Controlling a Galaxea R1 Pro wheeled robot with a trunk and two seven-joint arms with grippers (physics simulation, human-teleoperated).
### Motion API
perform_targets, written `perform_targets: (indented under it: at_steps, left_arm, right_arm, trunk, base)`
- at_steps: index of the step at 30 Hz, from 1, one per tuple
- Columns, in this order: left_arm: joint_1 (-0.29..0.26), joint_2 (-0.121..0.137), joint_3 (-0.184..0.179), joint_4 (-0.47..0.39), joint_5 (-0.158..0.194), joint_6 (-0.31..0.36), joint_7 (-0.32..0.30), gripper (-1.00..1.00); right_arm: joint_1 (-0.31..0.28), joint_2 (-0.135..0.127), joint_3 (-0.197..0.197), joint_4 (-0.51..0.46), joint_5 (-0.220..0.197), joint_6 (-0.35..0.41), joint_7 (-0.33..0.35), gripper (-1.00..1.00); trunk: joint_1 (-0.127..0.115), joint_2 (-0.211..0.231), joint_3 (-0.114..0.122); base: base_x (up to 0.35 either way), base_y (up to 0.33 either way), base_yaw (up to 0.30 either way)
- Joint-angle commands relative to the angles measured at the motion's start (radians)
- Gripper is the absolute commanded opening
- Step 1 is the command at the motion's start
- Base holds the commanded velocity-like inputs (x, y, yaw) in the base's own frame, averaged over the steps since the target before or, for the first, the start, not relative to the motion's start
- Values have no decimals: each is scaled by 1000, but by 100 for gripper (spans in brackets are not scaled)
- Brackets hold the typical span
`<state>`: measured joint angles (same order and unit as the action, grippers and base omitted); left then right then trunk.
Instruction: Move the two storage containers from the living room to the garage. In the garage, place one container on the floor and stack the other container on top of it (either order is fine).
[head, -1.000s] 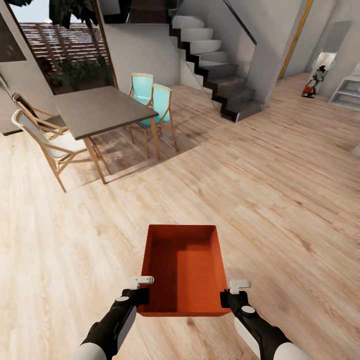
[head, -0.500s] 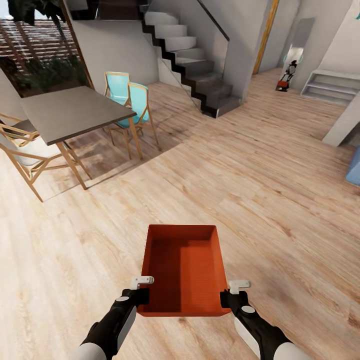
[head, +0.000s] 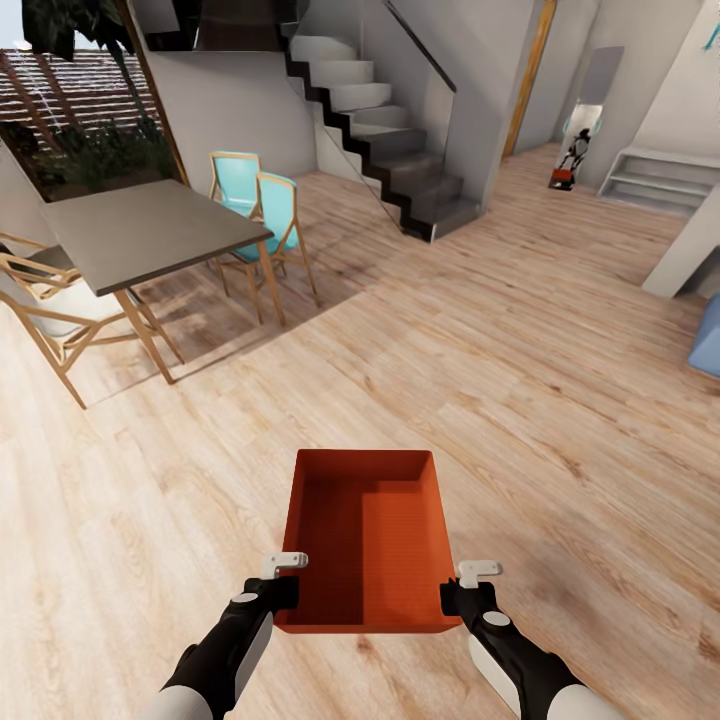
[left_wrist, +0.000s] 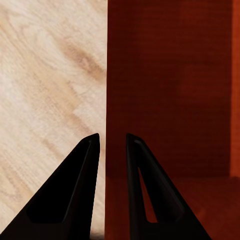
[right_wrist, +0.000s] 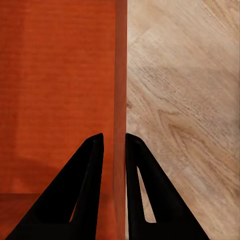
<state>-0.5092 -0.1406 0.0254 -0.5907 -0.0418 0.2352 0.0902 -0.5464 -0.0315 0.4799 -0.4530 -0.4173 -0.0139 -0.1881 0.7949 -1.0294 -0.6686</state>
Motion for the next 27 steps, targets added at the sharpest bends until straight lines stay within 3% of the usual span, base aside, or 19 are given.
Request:
perform_targets:
  at_steps: [1, 27]
  left_arm:
    - [0, 1, -9, -2, 5, 6, -17, -100]
    - [0, 1, -9, -1, 5, 6, -17, -100]
  right_arm:
    - [-1, -34, 9, -1, -18, -1, -2, -100]
    - [-1, -36, 9, -1, -17, -1, -2, -100]
  trunk:
    - [0, -1, 1]
    - [0, -1, 31]
  base:
    - [0, 0, 0]
    - [0, 0, 0]
